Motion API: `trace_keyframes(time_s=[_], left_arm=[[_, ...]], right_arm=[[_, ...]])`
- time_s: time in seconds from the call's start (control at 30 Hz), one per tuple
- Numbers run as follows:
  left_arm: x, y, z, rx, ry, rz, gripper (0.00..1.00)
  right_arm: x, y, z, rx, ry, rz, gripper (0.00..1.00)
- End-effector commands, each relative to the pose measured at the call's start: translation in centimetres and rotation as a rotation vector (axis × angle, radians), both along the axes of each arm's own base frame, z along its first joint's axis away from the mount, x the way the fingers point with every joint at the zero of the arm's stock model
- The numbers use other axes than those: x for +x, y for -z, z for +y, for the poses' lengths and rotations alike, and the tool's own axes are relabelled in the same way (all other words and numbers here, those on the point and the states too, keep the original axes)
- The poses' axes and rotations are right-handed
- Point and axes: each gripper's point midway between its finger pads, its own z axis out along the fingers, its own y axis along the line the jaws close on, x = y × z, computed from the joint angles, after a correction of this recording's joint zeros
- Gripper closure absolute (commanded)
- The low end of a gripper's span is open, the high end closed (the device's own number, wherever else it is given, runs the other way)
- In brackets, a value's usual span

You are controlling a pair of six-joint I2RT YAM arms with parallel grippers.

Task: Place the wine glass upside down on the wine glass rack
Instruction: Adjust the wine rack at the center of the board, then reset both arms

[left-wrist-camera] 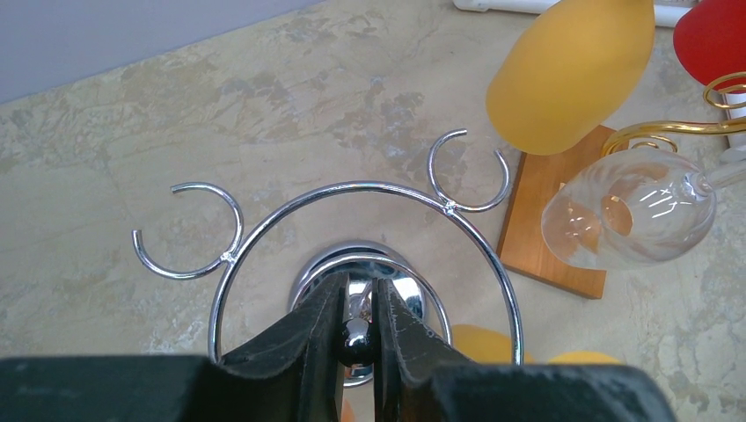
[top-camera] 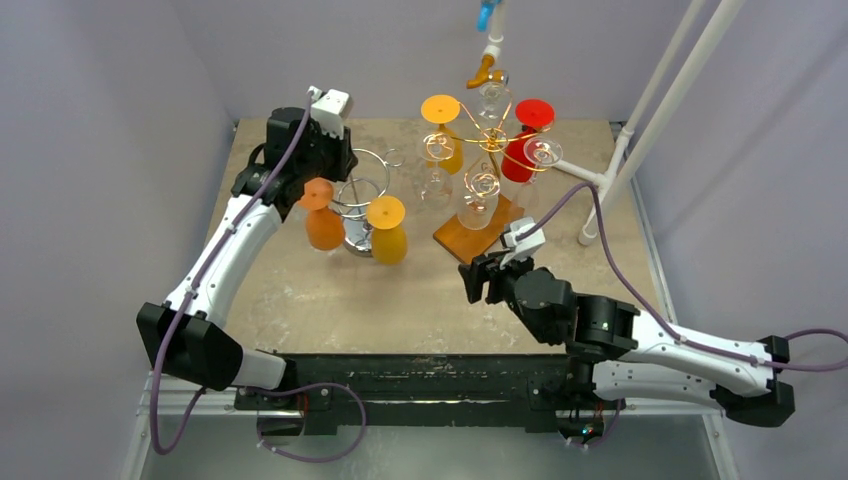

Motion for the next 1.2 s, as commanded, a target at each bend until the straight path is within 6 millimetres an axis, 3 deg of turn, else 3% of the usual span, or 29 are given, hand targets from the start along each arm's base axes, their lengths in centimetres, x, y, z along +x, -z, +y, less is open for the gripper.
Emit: trace_keyframes(time_s=[0.0, 0.07, 0.13, 0.27, 0.53, 0.6, 0.63, 0.77, 0.87, 1.03, 1.1, 1.17], left_arm=[[0.8, -9.0, -0.9, -0.141, -0.017, -0.247, 1.00], [0.7, -8.7, -0.8, -0.136, -0.017, -0.242, 0.97], [0.4, -8.4, -0.8, -0.133, -0.012, -0.237, 0.85], [0.2, -7.9, -0.8, -0.121, -0.002, -0.229, 0.75], [0.0, -7.5, -0.8, -0.108, 0.005, -0.220, 0.74], [-0.1, -7.4, -0.8, -0.107, 0.008, -0.218, 0.69], [-0.2, -7.4, -0.8, -0.105, 0.011, -0.217, 0.62], [-0.9, -8.5, -1.0, -0.104, 0.041, -0.215, 0.19], [-1.6, -9.9, -1.0, -0.106, 0.048, -0.213, 0.01], [-2.0, -12.4, 0.3, -0.060, 0.023, -0.217, 0.00], [-1.6, -13.7, 2.0, -0.043, -0.009, -0.241, 0.00], [-0.7, -14.4, 5.4, -0.045, -0.066, -0.246, 0.00]], right_arm=[[1.8, 2.9, -1.6, -0.075, 0.152, 0.031, 0.29], [2.5, 3.9, -2.4, -0.094, 0.198, 0.031, 0.27], [3.3, 4.6, -3.5, -0.086, 0.239, 0.030, 0.27], [4.4, 5.1, -5.3, -0.018, 0.276, 0.022, 0.27], [5.5, 6.0, -6.3, -0.039, 0.312, 0.044, 0.27], [5.8, 6.3, -6.7, -0.039, 0.334, 0.052, 0.26], [5.8, 6.2, -6.8, -0.033, 0.341, 0.051, 0.26], [6.3, 5.6, -8.5, 0.017, 0.384, 0.040, 0.24], [6.8, 5.6, -10.3, 0.044, 0.420, 0.044, 0.23], [8.3, 6.9, -13.4, 0.065, 0.541, 0.114, 0.18], [9.4, 7.6, -14.7, 0.086, 0.590, 0.153, 0.16], [10.4, 7.7, -16.1, 0.120, 0.634, 0.161, 0.16]])
